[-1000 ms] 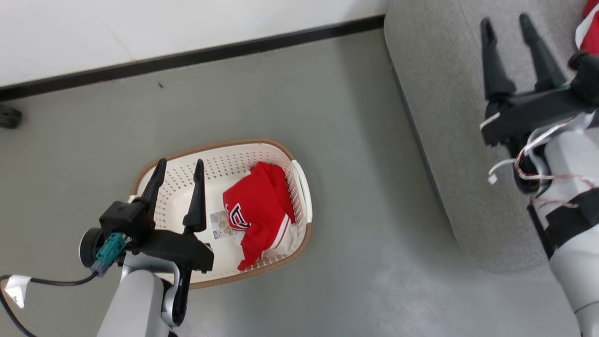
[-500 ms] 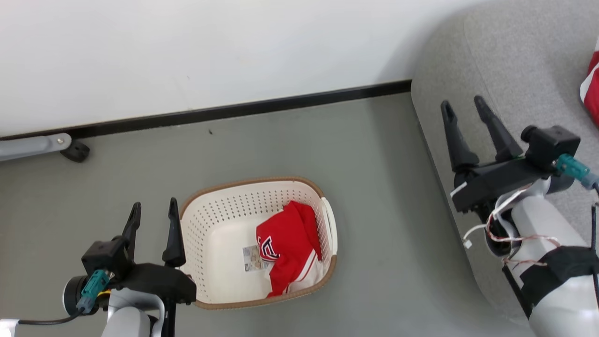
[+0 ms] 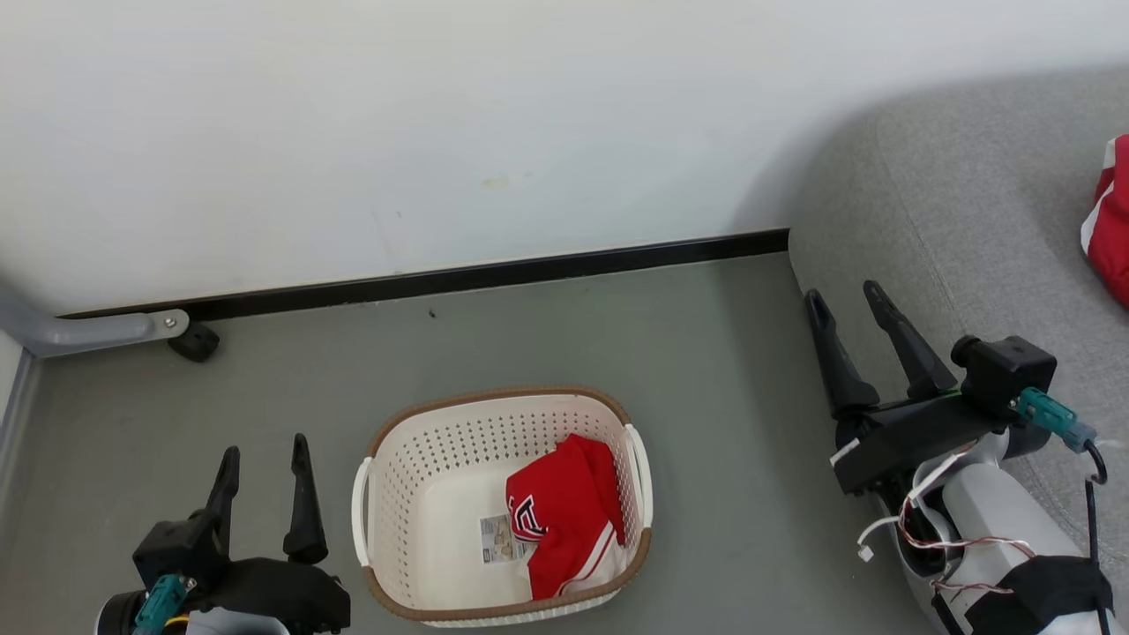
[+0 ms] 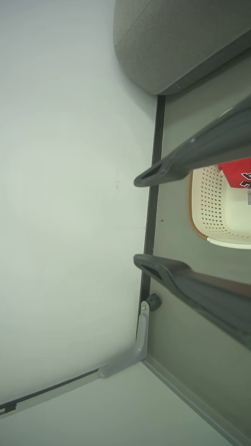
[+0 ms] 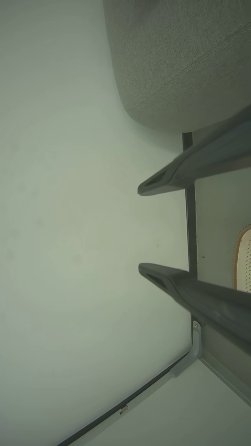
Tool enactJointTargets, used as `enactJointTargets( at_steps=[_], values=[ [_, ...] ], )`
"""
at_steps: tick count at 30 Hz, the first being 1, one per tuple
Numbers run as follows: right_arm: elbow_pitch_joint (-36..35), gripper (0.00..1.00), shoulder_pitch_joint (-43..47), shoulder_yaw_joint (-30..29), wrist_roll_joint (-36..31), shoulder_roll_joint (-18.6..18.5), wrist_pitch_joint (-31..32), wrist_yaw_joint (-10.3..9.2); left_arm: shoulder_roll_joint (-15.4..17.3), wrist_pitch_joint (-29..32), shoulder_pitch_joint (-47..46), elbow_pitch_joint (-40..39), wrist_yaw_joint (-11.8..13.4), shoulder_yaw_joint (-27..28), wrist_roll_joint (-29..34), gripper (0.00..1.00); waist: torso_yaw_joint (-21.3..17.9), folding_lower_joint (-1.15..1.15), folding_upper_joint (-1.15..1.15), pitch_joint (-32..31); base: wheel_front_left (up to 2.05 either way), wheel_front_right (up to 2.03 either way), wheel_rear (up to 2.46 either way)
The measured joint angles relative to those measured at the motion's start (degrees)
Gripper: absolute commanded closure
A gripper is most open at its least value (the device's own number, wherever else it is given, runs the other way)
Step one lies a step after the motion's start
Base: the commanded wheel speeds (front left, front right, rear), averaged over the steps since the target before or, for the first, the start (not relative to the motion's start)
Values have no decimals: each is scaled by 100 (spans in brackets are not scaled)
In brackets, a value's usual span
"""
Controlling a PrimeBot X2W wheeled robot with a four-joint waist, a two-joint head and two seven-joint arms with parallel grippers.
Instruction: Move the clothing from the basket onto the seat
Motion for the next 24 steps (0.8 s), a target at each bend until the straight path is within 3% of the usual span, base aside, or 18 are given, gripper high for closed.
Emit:
enactJointTargets(
  at_steps=[13,24],
  values=[
    [-259,0,833,-52,-66,120,1,0,-40,0,644,-476,247,49,269,0,-33,0,0,-283,0,0,0],
    [-285,0,1064,31,-240,205,1,-5,-57,0,669,-391,250,49,290,0,44,1,0,-339,0,0,0]
  ],
)
